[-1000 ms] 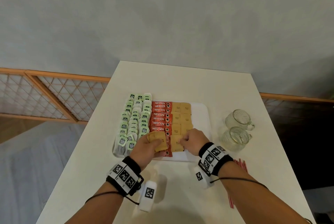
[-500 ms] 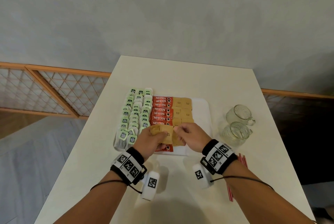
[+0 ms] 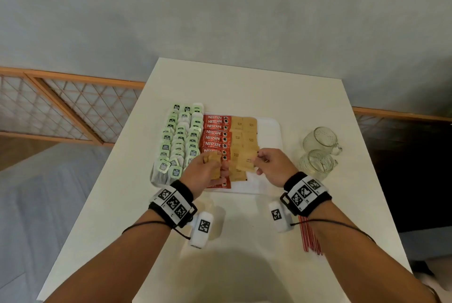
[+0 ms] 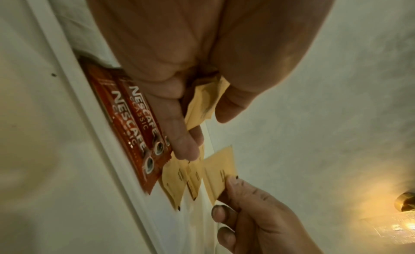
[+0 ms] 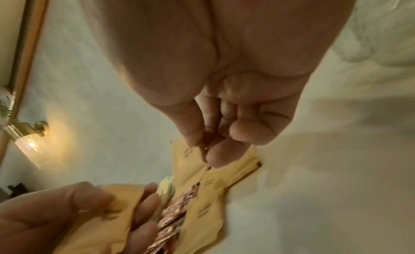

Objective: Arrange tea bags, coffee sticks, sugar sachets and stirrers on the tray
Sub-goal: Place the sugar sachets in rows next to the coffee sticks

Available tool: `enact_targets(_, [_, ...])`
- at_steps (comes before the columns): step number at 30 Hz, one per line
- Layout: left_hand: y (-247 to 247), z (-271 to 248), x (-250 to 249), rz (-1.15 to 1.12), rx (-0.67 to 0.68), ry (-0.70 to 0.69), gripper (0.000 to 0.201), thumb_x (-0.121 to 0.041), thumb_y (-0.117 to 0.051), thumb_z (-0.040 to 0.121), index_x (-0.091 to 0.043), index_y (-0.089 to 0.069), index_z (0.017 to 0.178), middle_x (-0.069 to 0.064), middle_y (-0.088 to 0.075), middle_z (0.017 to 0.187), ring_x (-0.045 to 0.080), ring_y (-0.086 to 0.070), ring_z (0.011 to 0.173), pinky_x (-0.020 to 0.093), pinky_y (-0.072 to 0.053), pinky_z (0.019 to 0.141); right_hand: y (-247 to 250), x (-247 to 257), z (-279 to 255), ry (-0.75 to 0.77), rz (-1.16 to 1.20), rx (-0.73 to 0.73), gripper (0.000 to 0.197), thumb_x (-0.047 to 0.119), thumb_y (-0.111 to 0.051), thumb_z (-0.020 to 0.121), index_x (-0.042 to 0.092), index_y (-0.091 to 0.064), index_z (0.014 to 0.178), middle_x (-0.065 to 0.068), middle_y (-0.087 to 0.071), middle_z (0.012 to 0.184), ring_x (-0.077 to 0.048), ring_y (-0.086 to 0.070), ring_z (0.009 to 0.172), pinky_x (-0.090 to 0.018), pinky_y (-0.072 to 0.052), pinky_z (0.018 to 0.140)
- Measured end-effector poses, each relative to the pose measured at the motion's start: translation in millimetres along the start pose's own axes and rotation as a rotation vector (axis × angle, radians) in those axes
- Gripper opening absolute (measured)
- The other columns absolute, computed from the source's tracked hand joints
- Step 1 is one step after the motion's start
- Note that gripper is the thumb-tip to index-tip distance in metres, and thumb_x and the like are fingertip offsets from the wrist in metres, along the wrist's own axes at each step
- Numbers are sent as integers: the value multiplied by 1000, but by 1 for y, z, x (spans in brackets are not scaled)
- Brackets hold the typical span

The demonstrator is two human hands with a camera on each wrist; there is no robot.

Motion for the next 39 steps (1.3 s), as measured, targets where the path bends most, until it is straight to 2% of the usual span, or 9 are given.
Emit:
enact_targets(3, [2,2,1,-32,-11,36,33,0,-48,96,-14,-60,124,15,-75,108,34,-72,100,48,-60,86,15,-17,2,-87,-90,-15,21,18,-57,101,7,-66,86,-2,-70,77,-12,-64,61,-24,-47,64])
enact_targets(7, [-1,1,0,-19,10,34,34,2,-42,99,-15,-57,124,14,-75,111,33,-72,103,45,-62,82,16,-28,2,-126,-176,29,26,17,-56,101,-1,-67,86,-3,-66,68,-9,-61,56,-12,-40,51])
enact_targets(11, [-5,2,3,21,60,22,35,5,-43,99,-14,-58,124,13,-73,116,31,-71,105,43,-61,82,8,-29,3,-134,-205,49,28,19,-57,101,10,-65,76,-2,-65,68,-14,-60,62,-23,-46,62])
enact_targets(15, [-4,5,5,59,60,7,30,2,-47,100,-10,-61,124,11,-74,116,28,-73,103,42,-62,82,5,-32,7,-156,-250,28,27,21,-60,99,4,-71,82,-11,-68,76,-21,-60,70,-38,-54,78])
enact_targets(20, [1,8,4,139,21,-19,24,-4,-53,100,-5,-63,121,13,-73,115,28,-72,103,41,-62,83,7,-32,9,-170,-293,-1,25,23,-64,97,2,-72,87,-5,-64,71,-22,-61,71,-35,-53,76])
enact_targets(27, [0,5,0,189,35,-67,20,-4,-55,98,-4,-66,115,14,-73,112,26,-71,100,31,-61,76,8,-34,6,-192,-327,-60,27,35,-69,93,17,-62,113,-1,-66,100,-20,-63,93,-30,-50,81])
enact_targets(30, [-2,3,-2,177,49,-69,19,-4,-57,98,-4,-66,114,13,-74,110,24,-73,97,29,-61,75,7,-31,4,-193,-303,-54,28,43,-66,94,22,-58,110,3,-66,96,-17,-64,89,-28,-48,73])
enact_targets(34, [-1,2,0,148,48,-51,19,-6,-62,96,-4,-66,115,13,-74,112,25,-73,99,31,-62,76,-2,-4,-5,-54,-166,5,13,34,-64,96,23,-65,103,9,-65,90,-7,-62,80,-20,-44,66])
enact_targets(39, [-3,-3,2,115,42,-38,15,-4,-64,94,-10,-65,109,13,-74,108,25,-74,94,33,-63,74,-26,17,-20,38,35,117,15,29,-62,99,22,-70,89,-5,-73,81,-8,-63,65,-24,-51,71])
Point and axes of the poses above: each hand's wrist, its own z-axis towards the middle knuckle, its own y-axis out of the back of the hand, x = y × z, the point moved 9 cm from there along z, towards the middle knuckle
